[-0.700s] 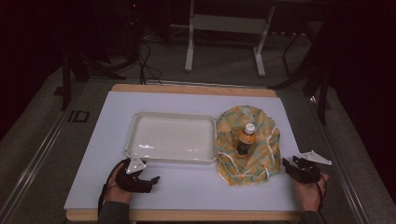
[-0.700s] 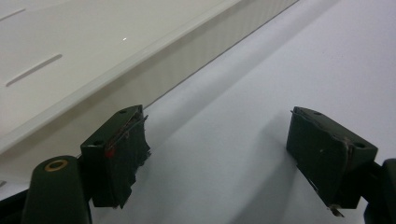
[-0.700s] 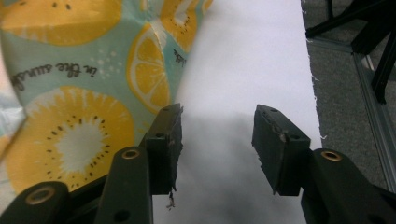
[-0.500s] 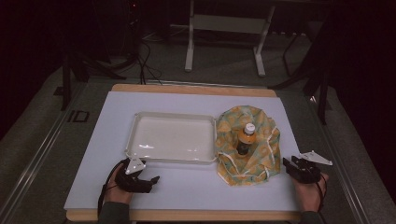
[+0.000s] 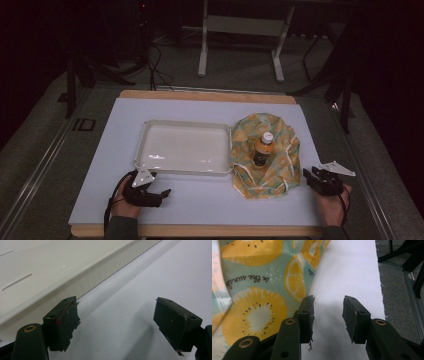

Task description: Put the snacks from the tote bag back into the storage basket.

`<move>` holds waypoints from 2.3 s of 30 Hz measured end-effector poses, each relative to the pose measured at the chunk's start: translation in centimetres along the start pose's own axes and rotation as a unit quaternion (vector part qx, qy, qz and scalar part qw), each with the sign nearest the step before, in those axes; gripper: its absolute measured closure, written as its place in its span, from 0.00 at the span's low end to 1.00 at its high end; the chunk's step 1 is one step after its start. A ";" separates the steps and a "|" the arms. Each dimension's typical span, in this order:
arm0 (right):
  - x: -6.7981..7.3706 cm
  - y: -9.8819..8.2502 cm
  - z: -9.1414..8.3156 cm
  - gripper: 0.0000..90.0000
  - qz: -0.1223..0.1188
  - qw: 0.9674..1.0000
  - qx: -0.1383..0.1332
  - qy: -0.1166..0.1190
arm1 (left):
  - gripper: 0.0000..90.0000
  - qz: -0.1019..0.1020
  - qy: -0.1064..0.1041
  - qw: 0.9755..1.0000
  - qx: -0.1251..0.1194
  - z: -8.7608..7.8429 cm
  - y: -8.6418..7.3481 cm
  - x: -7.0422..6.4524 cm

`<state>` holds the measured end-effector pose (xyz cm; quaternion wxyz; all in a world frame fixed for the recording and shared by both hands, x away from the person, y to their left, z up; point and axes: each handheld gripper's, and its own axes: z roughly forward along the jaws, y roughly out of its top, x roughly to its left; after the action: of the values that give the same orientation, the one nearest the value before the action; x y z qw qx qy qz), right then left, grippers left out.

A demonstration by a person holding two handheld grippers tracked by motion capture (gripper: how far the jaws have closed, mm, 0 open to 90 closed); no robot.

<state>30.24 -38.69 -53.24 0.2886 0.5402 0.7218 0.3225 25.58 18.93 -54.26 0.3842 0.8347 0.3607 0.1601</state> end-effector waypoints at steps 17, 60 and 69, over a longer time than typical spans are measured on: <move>-0.3 1.3 -1.8 0.68 -0.029 0.999 0.029 0.015 | 0.22 0.005 0.002 1.000 0.003 0.1 0.0 -0.1; 1.9 7.7 -4.8 0.69 -0.181 0.981 0.069 0.020 | 0.22 -0.011 -0.004 1.000 -0.004 -0.1 -0.1 0.2; 2.3 8.7 -5.1 0.69 -0.204 0.975 0.081 0.028 | 0.22 -0.008 -0.004 1.000 -0.001 0.0 0.0 0.2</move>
<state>30.90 -35.40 -43.46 0.2838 0.3938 0.8482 0.2121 25.70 19.10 -54.27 0.3881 0.8319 0.3655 0.1542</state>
